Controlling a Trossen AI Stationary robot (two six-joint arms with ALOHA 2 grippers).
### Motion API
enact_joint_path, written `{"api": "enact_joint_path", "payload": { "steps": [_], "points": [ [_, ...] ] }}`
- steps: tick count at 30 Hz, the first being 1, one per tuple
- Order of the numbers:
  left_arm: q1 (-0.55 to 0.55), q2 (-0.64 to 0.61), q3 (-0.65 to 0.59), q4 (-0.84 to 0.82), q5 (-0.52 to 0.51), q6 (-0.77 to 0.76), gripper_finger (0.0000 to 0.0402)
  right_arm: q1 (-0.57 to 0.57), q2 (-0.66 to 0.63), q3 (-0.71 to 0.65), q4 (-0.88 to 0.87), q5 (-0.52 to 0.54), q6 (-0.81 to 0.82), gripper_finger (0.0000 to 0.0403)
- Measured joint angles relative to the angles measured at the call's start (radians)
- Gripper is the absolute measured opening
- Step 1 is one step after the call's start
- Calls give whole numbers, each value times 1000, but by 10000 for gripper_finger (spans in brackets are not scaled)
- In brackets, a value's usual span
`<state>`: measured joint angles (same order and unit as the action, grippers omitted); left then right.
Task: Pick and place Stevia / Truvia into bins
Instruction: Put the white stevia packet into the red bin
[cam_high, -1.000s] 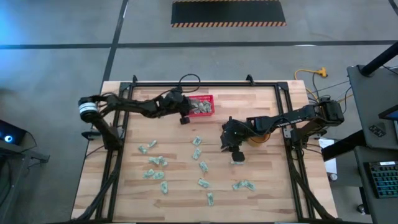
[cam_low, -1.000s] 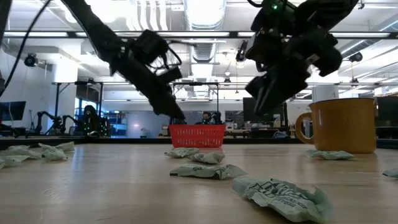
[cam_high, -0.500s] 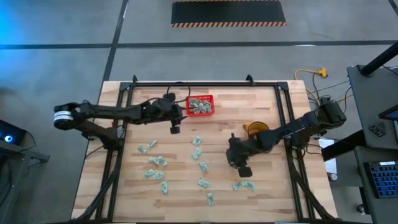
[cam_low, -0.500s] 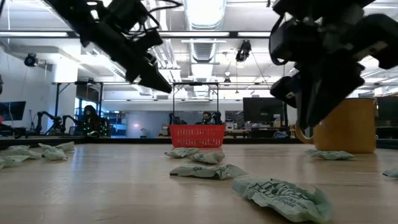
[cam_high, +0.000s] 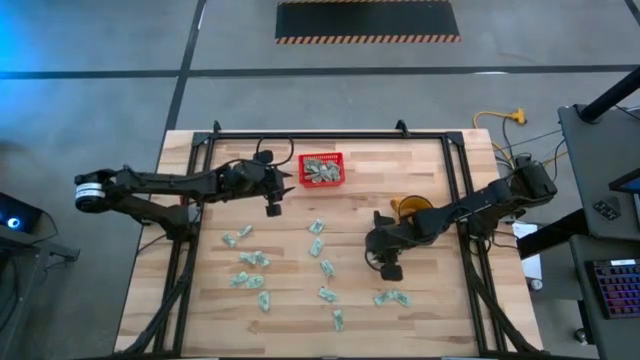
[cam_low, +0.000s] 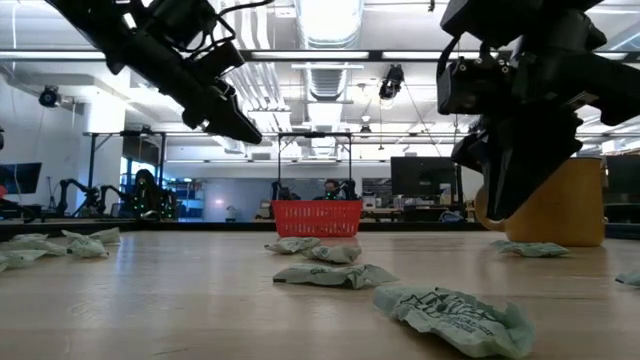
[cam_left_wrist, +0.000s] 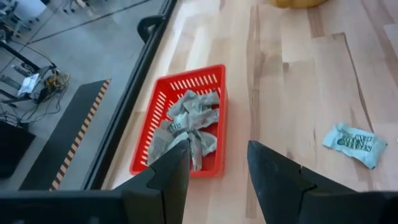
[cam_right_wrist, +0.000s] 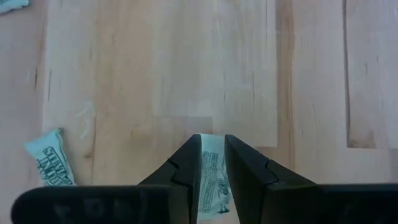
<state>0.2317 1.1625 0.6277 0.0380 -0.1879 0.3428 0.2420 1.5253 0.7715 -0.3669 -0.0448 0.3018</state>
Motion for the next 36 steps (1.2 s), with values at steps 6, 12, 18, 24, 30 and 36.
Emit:
{"api": "enact_joint_path", "payload": {
  "steps": [6,12,18,24,30,36],
  "points": [
    [0,1,0,-4,0,-5,146,-1,2,-15,-4,48,17,63],
    [0,1,0,-3,0,-6,146,0,2,-32,-2,48,37,63],
    [0,2,0,-3,0,-7,146,0,2,-63,5,47,62,63],
    [0,2,0,-3,0,-8,146,0,2,-66,12,46,68,63],
    [0,2,0,-3,0,-19,146,0,2,-67,15,46,84,65],
    [0,2,0,-3,0,-20,146,0,2,-67,37,47,84,89]
  ]
}}
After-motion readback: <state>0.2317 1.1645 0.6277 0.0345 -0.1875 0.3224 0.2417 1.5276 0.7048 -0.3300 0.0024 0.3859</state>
